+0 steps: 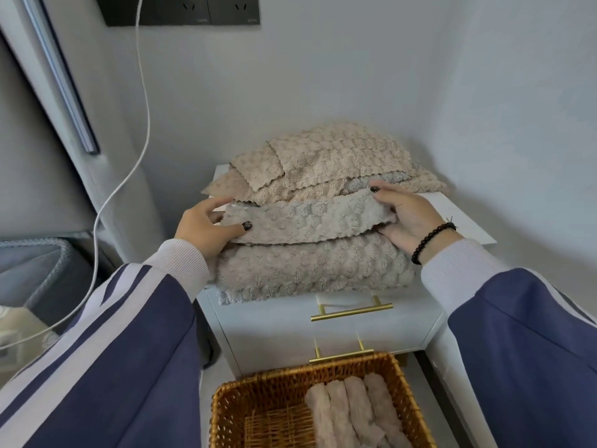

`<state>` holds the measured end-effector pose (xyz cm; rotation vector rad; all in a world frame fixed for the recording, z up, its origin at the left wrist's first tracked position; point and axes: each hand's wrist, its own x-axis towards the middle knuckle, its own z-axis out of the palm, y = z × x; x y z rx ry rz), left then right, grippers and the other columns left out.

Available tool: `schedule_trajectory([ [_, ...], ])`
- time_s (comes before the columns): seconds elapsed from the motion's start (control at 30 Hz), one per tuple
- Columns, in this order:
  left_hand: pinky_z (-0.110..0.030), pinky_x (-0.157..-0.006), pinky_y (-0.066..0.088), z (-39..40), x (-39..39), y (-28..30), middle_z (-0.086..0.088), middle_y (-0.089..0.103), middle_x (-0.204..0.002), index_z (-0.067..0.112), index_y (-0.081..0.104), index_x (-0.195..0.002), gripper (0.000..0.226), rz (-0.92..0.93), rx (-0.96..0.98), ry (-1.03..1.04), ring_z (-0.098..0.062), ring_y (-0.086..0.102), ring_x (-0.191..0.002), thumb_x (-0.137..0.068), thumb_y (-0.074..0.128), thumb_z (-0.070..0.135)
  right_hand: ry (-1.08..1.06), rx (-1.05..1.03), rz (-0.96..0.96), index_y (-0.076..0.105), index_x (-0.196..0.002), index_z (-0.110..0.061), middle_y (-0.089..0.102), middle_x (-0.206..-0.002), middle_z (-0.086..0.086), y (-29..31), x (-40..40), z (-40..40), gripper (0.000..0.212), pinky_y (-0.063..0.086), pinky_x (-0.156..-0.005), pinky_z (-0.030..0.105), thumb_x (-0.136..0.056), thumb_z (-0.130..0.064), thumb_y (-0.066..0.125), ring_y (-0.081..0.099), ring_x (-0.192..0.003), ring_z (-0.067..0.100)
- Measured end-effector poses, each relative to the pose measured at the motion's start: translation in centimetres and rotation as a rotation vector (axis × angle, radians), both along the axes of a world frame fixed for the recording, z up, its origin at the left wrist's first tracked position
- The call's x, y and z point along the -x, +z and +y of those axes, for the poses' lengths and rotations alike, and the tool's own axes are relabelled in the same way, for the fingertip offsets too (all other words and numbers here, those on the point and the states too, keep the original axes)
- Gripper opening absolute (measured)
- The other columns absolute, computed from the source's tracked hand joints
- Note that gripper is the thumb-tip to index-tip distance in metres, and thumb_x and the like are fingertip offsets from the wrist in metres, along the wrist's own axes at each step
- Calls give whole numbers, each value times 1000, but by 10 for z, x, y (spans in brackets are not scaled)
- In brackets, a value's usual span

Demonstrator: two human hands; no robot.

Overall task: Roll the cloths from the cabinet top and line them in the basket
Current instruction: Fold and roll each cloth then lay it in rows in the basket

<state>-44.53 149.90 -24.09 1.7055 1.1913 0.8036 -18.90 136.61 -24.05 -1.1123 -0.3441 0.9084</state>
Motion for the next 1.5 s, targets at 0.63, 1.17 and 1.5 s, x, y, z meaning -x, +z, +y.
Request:
schedule_trajectory([
  [0.63,-17,-55,54,10,-3,11,1,66,-80,21,71,-110,32,-316,157,66,-3,61,-53,-85,68,1,-187,150,-531,71,-86,-11,67,-105,-2,16,-4,-5,12,37,-87,21,-81,0,68,52,-107,8],
  [1.17,-23,-59,48,-70,25,5,-16,70,-105,28,48,-140,48,318,-199,-38,-23,61,-69,-94,48,14,163,581,-1081,59,-114,-25,57,-120,1,9,40,-80,30,44,-72,22,-89,-9,52,56,-98,16],
  [1.5,-27,-58,45,-72,17,5,-1,48,-59,22,38,-146,51,535,-300,-131,-15,42,-52,-98,37,8,340,774,-1360,32,-143,-21,59,-125,15,5,50,-83,45,44,-85,32,-100,-29,39,58,-107,31],
])
